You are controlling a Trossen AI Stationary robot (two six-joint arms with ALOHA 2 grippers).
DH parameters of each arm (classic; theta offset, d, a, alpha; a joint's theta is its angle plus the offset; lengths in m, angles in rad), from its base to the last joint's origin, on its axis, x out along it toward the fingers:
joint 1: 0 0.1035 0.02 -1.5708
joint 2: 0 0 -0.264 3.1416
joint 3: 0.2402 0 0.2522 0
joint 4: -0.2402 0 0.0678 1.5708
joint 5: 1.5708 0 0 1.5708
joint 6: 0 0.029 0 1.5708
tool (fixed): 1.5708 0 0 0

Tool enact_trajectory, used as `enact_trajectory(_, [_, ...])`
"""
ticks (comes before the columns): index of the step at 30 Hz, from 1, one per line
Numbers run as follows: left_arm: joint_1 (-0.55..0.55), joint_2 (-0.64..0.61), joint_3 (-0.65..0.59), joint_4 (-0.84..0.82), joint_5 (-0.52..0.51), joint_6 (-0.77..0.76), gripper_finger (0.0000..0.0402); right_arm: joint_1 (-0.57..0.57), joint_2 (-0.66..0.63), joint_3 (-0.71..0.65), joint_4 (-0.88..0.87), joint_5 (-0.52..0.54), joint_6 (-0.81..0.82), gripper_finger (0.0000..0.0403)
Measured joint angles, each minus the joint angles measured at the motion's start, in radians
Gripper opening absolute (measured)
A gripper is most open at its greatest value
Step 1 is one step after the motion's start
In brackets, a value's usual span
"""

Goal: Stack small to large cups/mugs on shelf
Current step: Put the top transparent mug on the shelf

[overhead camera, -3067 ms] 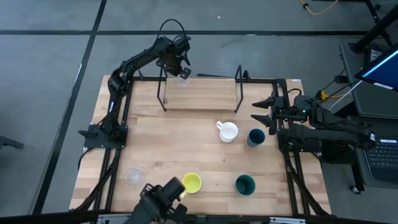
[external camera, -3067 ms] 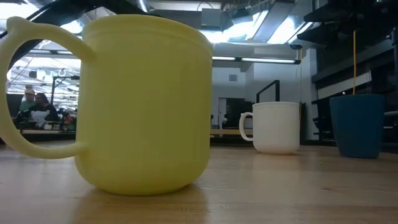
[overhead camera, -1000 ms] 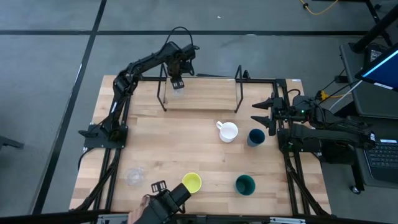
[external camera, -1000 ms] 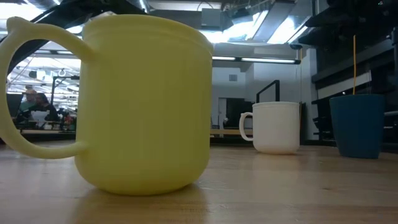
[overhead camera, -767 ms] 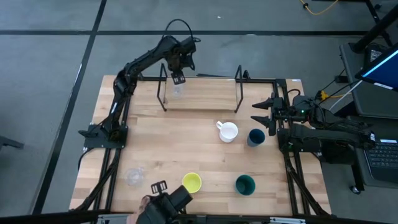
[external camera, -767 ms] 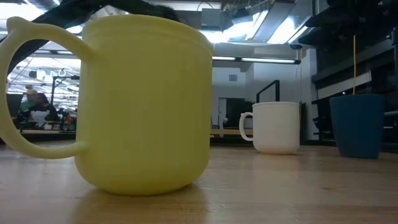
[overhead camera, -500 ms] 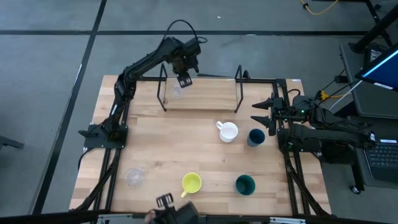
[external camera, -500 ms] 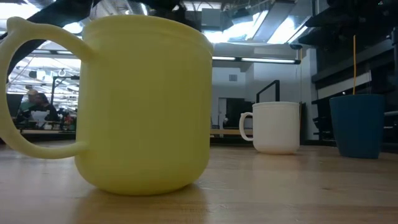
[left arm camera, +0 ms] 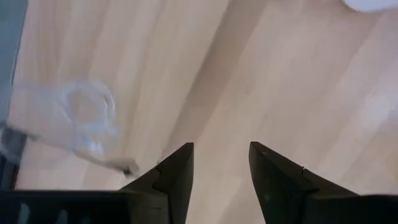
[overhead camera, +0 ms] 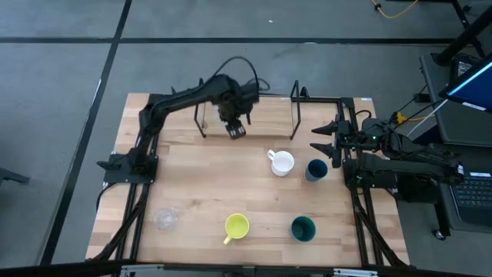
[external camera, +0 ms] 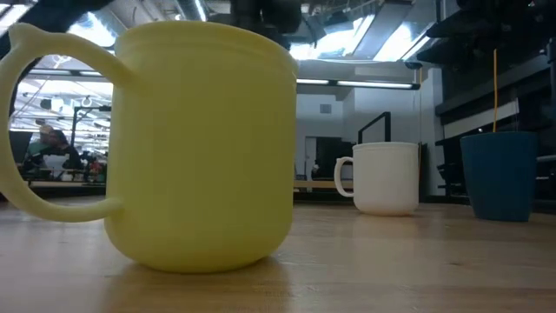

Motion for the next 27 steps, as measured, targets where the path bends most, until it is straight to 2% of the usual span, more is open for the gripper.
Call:
enact_trajectory(1, [-0.024, -0.021, -0.027, 0.005, -0.034, -0.045, 0.0149, 0.000, 0.000, 0.000, 0.000, 0.000, 0.000, 0.0282])
enact_trajectory(3, [-0.077, -0.073, -0.108, 0.027, -0.168, -0.169, 0.0149, 0.000, 0.000, 0.000, 0.000, 0.000, -0.001, 0.0282])
enact_trajectory(6, [-0.157, -0.133, -0.264, 0.154, -0.368, -0.370, 0.0149, 0.000, 0.000, 0.000, 0.002, 0.000, -0.002, 0.0282])
enact_trajectory(10, [-0.236, -0.159, -0.445, 0.324, -0.493, -0.537, 0.0149, 0.000, 0.000, 0.000, 0.006, 0.000, -0.006, 0.0282])
enact_trajectory(13, [-0.236, -0.166, -0.520, 0.421, -0.510, -0.592, 0.0149, 0.000, 0.000, 0.000, 0.010, 0.000, -0.012, 0.0282])
enact_trajectory(16, [-0.197, -0.164, -0.560, 0.446, -0.501, -0.597, 0.0149, 0.000, 0.000, 0.000, 0.016, 0.000, -0.018, 0.0282])
enact_trajectory(22, [-0.090, -0.164, -0.541, 0.438, -0.471, -0.575, 0.0149, 0.000, 0.000, 0.000, 0.015, 0.000, -0.003, 0.0282])
enact_trajectory(27, [-0.060, -0.164, -0.540, 0.417, -0.441, -0.553, 0.0149, 0.000, 0.000, 0.000, 0.015, 0.000, -0.003, 0.0282])
